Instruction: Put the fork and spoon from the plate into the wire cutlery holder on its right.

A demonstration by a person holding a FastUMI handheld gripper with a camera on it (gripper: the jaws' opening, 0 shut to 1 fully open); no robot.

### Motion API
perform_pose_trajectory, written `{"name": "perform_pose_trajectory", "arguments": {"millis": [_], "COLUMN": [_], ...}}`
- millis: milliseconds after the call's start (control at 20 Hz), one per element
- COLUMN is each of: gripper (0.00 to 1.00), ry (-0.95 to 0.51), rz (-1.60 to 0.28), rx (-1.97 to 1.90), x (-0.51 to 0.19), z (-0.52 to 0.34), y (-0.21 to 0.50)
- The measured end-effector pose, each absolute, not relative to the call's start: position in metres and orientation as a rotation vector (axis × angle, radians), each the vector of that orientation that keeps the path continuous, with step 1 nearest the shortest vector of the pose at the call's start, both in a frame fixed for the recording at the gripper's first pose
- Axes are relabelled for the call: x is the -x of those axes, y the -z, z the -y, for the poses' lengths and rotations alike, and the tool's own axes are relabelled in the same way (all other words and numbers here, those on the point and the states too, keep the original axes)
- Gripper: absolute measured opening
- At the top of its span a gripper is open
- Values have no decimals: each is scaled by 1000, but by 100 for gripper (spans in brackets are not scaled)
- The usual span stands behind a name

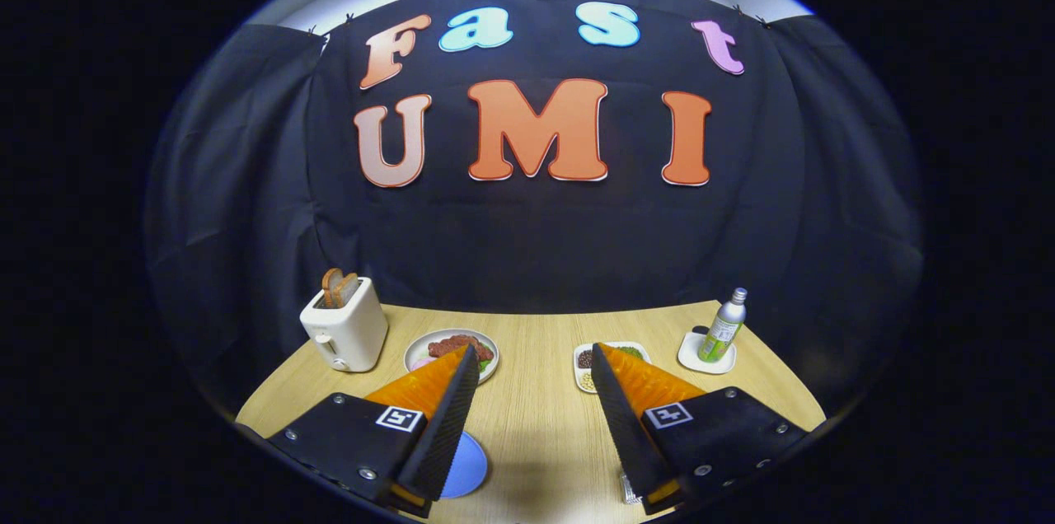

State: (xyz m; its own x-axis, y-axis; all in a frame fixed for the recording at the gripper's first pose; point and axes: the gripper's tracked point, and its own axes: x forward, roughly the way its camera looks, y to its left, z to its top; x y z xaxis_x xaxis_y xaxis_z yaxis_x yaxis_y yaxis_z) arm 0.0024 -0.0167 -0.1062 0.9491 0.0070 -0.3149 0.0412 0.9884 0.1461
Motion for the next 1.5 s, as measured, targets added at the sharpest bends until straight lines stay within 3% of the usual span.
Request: {"name": "perform_pose_trajectory", "arguments": {"millis": [300, 800, 1500], "gripper": [83, 83, 80], "ry": [-23, -190, -314], "rz": [-282, -427, -1243], "rx": [-161, -134, -89], "x": [-15, -20, 54], "z": [-35, -148, -218], "y": [101, 149, 317]}}
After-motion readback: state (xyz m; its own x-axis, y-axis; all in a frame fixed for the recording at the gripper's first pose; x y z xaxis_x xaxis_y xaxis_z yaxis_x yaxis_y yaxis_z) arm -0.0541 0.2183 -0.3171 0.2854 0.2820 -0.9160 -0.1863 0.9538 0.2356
